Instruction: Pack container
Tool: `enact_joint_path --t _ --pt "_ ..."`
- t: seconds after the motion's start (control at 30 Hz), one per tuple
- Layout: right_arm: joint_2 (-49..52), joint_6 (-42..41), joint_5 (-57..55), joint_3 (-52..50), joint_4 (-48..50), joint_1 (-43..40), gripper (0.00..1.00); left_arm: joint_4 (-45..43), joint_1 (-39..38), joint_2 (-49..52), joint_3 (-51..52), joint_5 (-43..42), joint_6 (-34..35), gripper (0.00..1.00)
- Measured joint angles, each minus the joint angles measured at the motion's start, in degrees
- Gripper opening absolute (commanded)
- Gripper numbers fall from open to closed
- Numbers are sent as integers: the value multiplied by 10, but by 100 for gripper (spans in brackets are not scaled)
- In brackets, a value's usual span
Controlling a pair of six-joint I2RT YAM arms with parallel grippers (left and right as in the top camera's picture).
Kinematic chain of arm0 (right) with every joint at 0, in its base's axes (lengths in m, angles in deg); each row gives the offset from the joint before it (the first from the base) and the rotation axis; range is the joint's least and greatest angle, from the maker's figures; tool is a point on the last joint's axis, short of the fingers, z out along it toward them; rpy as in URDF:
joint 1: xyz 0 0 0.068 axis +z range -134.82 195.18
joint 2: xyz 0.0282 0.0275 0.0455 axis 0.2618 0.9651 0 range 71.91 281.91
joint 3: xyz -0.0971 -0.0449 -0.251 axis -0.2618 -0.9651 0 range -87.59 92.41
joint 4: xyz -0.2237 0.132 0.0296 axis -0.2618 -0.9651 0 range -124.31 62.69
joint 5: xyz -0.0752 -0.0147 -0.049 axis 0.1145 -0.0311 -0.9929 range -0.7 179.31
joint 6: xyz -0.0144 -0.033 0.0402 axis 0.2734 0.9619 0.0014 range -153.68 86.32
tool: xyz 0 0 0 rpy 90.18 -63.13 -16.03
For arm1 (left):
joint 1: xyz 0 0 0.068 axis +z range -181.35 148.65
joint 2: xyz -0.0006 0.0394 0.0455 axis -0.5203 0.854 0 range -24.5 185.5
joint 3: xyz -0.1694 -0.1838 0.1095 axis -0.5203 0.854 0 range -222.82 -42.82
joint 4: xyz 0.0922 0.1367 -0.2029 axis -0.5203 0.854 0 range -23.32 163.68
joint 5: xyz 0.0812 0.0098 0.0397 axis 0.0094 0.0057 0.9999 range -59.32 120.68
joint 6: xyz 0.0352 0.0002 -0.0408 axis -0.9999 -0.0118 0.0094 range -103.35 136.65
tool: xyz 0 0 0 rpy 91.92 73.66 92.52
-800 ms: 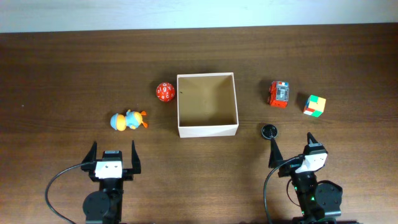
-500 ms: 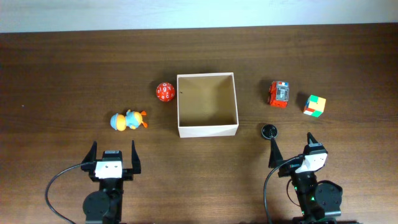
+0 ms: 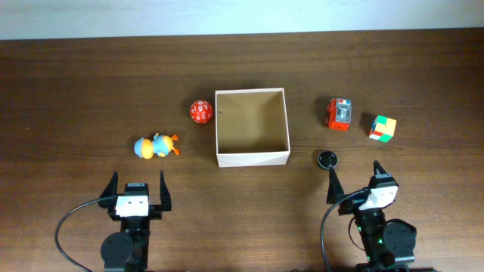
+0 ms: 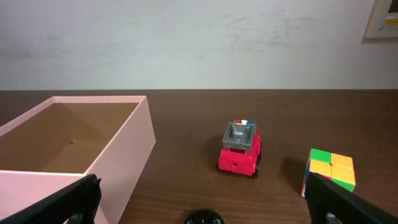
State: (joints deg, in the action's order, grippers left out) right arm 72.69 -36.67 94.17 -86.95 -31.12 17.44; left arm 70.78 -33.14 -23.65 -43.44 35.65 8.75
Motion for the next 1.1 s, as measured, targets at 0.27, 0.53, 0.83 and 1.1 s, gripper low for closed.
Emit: enact_joint_path --t 0.27,0.53,0.83,1.1 --pt "0 0 -5 0 0 0 98 0 0 0 0 0 0 99" --pt "0 0 -21 0 -1 0 99 0 0 0 0 0 0 99" --pt "0 0 -20 0 0 0 99 0 0 0 0 0 0 99" --pt "0 -2 47 9 16 0 99 0 0 0 0 0 0 99"
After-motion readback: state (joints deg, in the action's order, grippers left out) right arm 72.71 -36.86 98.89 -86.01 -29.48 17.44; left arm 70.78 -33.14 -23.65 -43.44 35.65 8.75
